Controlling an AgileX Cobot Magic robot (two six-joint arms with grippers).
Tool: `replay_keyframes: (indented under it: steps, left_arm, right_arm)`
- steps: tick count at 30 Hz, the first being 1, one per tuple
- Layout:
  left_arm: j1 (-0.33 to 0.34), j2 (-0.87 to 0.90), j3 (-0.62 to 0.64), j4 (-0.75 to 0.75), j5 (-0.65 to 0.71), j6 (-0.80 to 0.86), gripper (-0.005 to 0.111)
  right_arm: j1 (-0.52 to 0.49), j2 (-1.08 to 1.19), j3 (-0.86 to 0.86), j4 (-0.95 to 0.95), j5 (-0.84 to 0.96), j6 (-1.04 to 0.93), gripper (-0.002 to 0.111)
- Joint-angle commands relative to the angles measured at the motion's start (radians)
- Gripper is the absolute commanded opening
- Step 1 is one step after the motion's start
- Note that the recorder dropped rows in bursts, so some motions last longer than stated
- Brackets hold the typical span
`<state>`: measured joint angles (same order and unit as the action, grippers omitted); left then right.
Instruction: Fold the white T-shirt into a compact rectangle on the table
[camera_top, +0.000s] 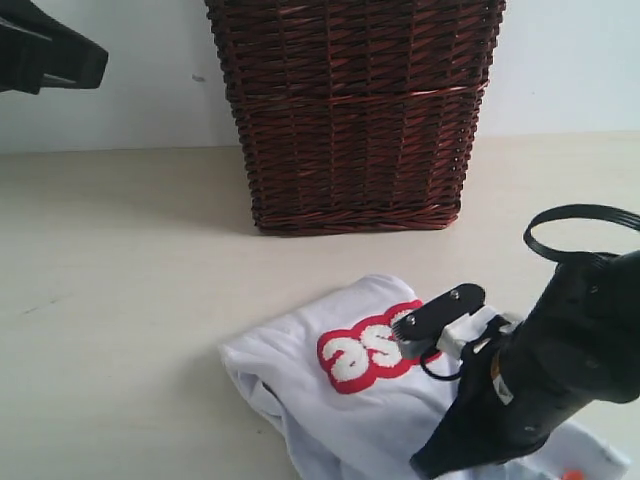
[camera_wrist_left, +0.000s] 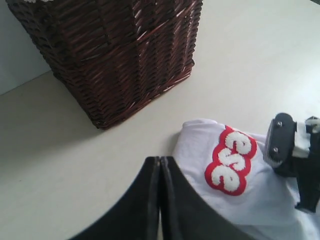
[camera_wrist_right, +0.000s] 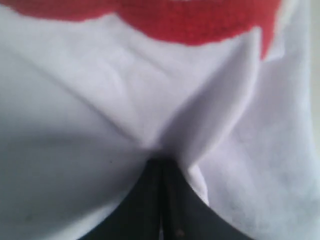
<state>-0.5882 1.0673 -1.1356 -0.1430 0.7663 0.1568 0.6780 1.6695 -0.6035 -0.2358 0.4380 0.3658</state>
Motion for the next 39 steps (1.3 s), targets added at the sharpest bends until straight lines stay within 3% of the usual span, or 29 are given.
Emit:
replay_keyframes:
  steps: [1,4,11,19,24,30,35,39]
  left_arm:
    - [0.001,-0.028,0.022,-0.022,-0.013,-0.007,0.0]
    - [0.001,-0.036,0.03,-0.022,-0.013,-0.007,0.0]
    - [0.001,-0.056,0.045,-0.022,-0.01,-0.007,0.0]
    - [0.001,-0.06,0.045,-0.024,-0.008,-0.005,0.0]
    - [0.001,-0.06,0.045,-0.042,-0.004,-0.005,0.0]
    - [0.001,-0.086,0.045,-0.049,-0.004,0.001,0.0]
    - [0.001,-0.112,0.074,-0.048,-0.031,0.001,0.0]
    - [0.001,-0.125,0.099,-0.048,-0.053,0.001,0.0]
  right_arm:
    - [-0.099,0.026,-0.046,-0.294,0.047,0.243,0.0]
    - [-0.154,0.043,-0.11,-0.405,0.013,0.352,0.0]
    - [-0.222,0.176,-0.289,-0.405,0.001,0.306,0.0]
    - [-0.224,0.186,-0.358,-0.388,0.081,0.291,0.0]
    - [-0.217,0.026,-0.26,-0.157,0.046,0.092,0.0]
    - [-0.111,-0.143,0.009,0.128,-0.149,-0.096,0.0]
    - [-0.02,-0.155,0.121,0.153,-0.172,-0.094,0.0]
    - [-0.066,-0.072,0.114,0.103,-0.243,-0.099,0.0]
